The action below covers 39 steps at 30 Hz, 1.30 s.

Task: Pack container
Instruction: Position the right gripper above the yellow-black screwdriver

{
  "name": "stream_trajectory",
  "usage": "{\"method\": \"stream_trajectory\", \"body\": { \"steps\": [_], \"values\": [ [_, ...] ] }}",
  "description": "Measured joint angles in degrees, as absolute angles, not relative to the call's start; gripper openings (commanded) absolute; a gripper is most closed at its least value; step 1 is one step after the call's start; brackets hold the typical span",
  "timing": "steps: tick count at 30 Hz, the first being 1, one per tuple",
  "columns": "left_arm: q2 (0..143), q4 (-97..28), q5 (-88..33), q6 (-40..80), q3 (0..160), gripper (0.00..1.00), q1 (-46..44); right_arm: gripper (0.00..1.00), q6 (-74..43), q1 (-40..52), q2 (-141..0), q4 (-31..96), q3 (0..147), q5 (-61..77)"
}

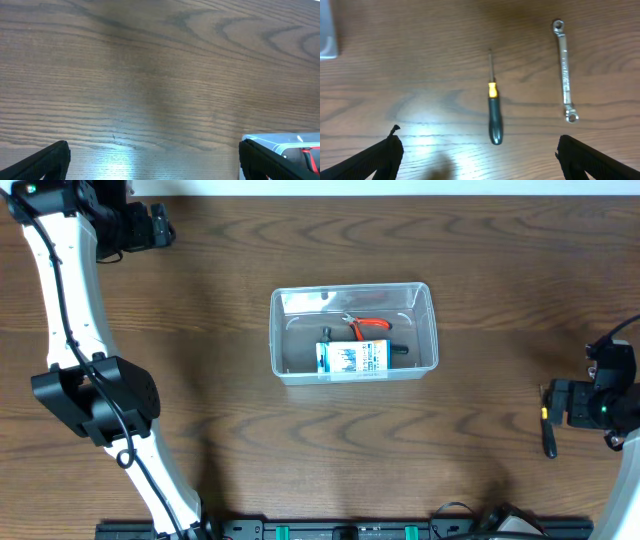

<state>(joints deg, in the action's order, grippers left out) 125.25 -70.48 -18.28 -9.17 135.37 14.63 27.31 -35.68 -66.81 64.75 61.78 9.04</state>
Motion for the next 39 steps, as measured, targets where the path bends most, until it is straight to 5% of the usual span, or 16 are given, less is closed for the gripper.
{"method": "stream_trajectory", "body": {
  "steps": [39],
  "values": [
    [125.3,-70.5,-18.3,-9.2,135.4,0.98,14.6,0.99,39.9,-38.4,-76.9,65.4,61.8,6.0]
  ]
}}
